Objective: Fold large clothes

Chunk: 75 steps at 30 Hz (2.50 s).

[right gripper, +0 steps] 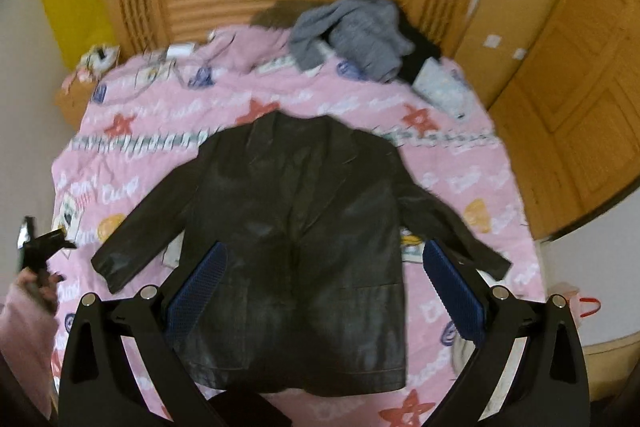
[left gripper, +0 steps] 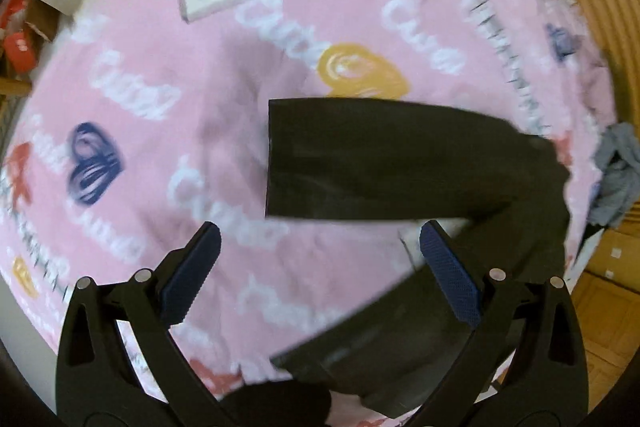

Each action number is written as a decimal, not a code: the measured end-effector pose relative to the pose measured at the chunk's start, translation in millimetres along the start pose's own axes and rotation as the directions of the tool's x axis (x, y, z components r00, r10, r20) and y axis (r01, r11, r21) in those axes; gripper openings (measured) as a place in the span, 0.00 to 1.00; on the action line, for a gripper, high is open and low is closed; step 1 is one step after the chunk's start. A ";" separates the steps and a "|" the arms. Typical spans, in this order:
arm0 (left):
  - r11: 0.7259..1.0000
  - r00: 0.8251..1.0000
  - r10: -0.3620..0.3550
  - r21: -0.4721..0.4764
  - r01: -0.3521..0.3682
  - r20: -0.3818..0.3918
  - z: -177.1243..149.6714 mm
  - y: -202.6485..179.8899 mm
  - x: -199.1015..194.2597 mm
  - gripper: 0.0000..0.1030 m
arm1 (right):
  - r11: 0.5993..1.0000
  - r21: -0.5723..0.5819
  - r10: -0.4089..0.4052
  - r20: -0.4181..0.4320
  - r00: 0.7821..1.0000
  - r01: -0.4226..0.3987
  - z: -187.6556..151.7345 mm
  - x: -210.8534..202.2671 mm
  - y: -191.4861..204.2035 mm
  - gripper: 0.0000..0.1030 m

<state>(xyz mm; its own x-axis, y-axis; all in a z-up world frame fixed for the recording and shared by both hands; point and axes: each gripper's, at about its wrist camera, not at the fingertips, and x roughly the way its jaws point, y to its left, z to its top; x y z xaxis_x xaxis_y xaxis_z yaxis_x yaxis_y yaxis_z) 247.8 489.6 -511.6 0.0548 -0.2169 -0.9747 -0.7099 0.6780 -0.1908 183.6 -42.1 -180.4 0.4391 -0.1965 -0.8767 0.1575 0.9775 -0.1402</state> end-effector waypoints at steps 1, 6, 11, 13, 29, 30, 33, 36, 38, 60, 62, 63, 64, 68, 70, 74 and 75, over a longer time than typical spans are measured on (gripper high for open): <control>1.000 1.000 -0.001 0.006 0.001 -0.031 11.7 4.3 24.0 0.94 | 1.000 -0.016 -0.009 -0.009 1.000 0.009 0.3 10.9 12.9 0.93; 1.000 0.991 0.001 -0.022 -0.004 -0.131 47.0 33.1 104.4 0.88 | 0.998 -0.062 -0.014 -0.061 0.998 0.010 -14.7 50.2 50.0 0.93; 0.998 0.987 -0.065 0.001 0.065 -0.148 53.9 27.3 128.4 0.82 | 0.994 -0.105 -0.050 -0.076 0.996 0.042 -44.7 80.2 64.7 0.93; 0.998 0.989 -0.042 0.032 0.047 -0.145 52.6 18.8 129.1 0.65 | 0.995 -0.084 -0.053 -0.090 0.994 0.046 -56.2 91.6 58.6 0.93; 0.911 0.981 -0.074 0.411 -0.007 0.181 -59.8 -142.6 -44.2 0.13 | 0.997 0.072 0.005 -0.094 0.996 0.002 -84.2 141.1 -38.7 0.93; 0.897 0.976 -0.097 0.443 0.001 0.194 -73.5 -160.1 -54.1 0.13 | 0.996 0.089 0.003 -0.101 0.995 0.006 -87.2 144.6 -48.5 0.93; 0.835 0.954 -0.211 0.546 0.063 0.214 -124.6 -238.5 -83.3 0.13 | 0.986 0.162 -0.011 -0.115 0.993 0.030 -97.6 156.7 -93.9 0.93; 0.748 0.923 -0.330 0.651 0.127 0.199 -185.6 -315.3 -107.4 0.13 | 0.974 0.211 -0.053 -0.131 0.990 0.081 -107.8 168.2 -134.4 0.93; 0.672 0.901 -0.397 0.724 0.155 0.175 -232.8 -368.7 -113.0 0.13 | 0.963 0.245 -0.081 -0.139 0.987 0.114 -115.7 177.4 -162.8 0.93; 0.030 0.991 -0.127 0.998 0.055 -0.051 -481.9 -531.1 99.7 0.13 | 0.884 0.400 -0.099 -0.342 0.935 0.240 -206.0 314.1 -295.6 0.93; -0.028 0.996 -0.076 0.999 0.042 -0.044 -491.1 -524.7 123.6 0.13 | 0.883 0.398 -0.101 -0.354 0.930 0.248 -212.7 317.2 -295.1 0.93; -0.053 0.998 -0.054 0.998 0.039 -0.042 -495.2 -520.7 133.5 0.13 | 0.882 0.399 -0.100 -0.361 0.927 0.251 -215.9 318.6 -295.2 0.93; -0.070 0.998 -0.036 0.997 0.039 -0.042 -498.3 -516.5 142.5 0.13 | 0.880 0.402 -0.099 -0.366 0.925 0.253 -218.9 319.5 -296.0 0.93; -0.088 0.999 0.025 0.996 0.025 -0.023 -507.2 -500.0 179.4 0.13 | 0.872 0.413 -0.094 -0.387 0.917 0.264 -230.7 326.2 -299.7 0.93; -0.083 0.999 0.037 0.996 0.024 -0.021 -510.8 -493.9 191.4 0.13 | 0.870 0.413 -0.096 -0.395 0.914 0.270 -233.7 329.2 -301.9 0.93; -0.049 1.000 0.003 0.999 -0.020 0.020 -515.5 -480.8 207.3 0.23 | 0.865 0.415 -0.106 -0.395 0.912 0.281 -235.7 330.2 -310.9 0.93; -0.003 0.999 -0.014 0.999 -0.042 0.041 -512.2 -477.8 208.4 0.28 | 0.863 0.417 -0.111 -0.395 0.912 0.285 -235.7 330.0 -314.6 0.93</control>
<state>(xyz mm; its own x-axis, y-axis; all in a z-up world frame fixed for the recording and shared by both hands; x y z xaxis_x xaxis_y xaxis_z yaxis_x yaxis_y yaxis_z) 238.7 -239.3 -563.8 0.0940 -0.1972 -0.9759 0.7014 0.7088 -0.0757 70.4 -396.4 -534.1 0.0339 -0.2576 -0.9657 0.6298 0.7558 -0.1795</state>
